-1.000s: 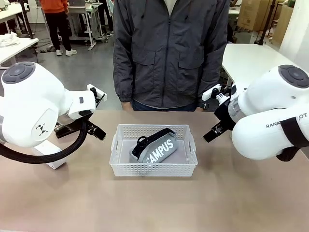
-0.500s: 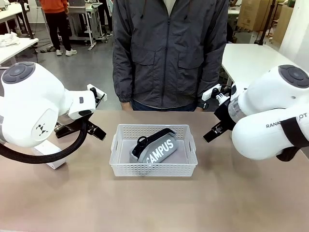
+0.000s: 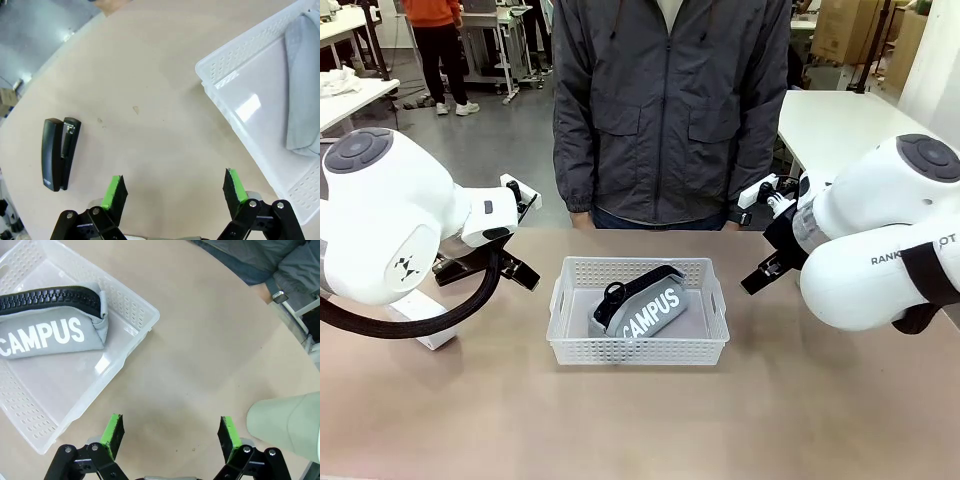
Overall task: Efficiently arrange items inside the basket to fit them all.
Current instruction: Pick up the Digital clock and place it inside the Organizing basket.
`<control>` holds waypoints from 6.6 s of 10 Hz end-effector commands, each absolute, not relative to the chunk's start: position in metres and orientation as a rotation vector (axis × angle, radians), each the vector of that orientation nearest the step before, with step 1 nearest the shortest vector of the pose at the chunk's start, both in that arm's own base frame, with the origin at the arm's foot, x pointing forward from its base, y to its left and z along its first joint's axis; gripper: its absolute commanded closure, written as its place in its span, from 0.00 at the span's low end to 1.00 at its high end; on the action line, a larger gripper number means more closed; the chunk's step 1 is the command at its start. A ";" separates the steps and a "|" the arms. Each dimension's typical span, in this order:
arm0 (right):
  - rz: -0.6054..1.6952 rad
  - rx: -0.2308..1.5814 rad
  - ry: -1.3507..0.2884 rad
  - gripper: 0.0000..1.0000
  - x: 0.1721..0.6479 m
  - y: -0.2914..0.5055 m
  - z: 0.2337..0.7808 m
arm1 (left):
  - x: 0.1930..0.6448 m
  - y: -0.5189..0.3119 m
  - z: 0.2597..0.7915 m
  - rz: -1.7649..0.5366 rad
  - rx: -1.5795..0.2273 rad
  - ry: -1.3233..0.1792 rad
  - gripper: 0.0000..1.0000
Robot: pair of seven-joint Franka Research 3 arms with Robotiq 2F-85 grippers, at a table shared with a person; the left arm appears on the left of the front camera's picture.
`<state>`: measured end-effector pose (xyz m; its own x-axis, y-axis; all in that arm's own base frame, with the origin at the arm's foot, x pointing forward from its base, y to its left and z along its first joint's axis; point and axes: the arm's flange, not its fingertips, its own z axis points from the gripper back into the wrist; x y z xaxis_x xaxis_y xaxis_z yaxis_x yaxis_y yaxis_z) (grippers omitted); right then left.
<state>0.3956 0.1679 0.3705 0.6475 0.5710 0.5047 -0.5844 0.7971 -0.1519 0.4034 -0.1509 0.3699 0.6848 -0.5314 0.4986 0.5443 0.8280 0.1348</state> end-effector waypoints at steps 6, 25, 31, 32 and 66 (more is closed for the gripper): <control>0.543 0.692 -0.302 0.00 0.352 0.123 0.481 | 0.322 -0.111 0.480 -0.534 -0.715 -0.689 0.00; -0.356 1.265 -0.527 0.00 0.317 -0.176 0.439 | 0.209 0.250 0.408 0.185 -1.250 -0.894 0.00; -0.356 1.265 -0.527 0.00 0.317 -0.176 0.439 | 0.209 0.250 0.408 0.185 -1.250 -0.894 0.00; -0.356 1.265 -0.527 0.00 0.317 -0.176 0.439 | 0.209 0.250 0.408 0.185 -1.250 -0.894 0.00; -0.356 1.265 -0.527 0.00 0.317 -0.176 0.439 | 0.386 0.038 0.385 0.007 -0.223 -0.069 0.00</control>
<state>0.3184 -0.1750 0.4381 0.8293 -0.5317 0.1720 -0.0233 0.2747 0.9613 0.3887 0.0375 0.3860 0.9970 0.0237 0.0736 -0.0060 0.9726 -0.2323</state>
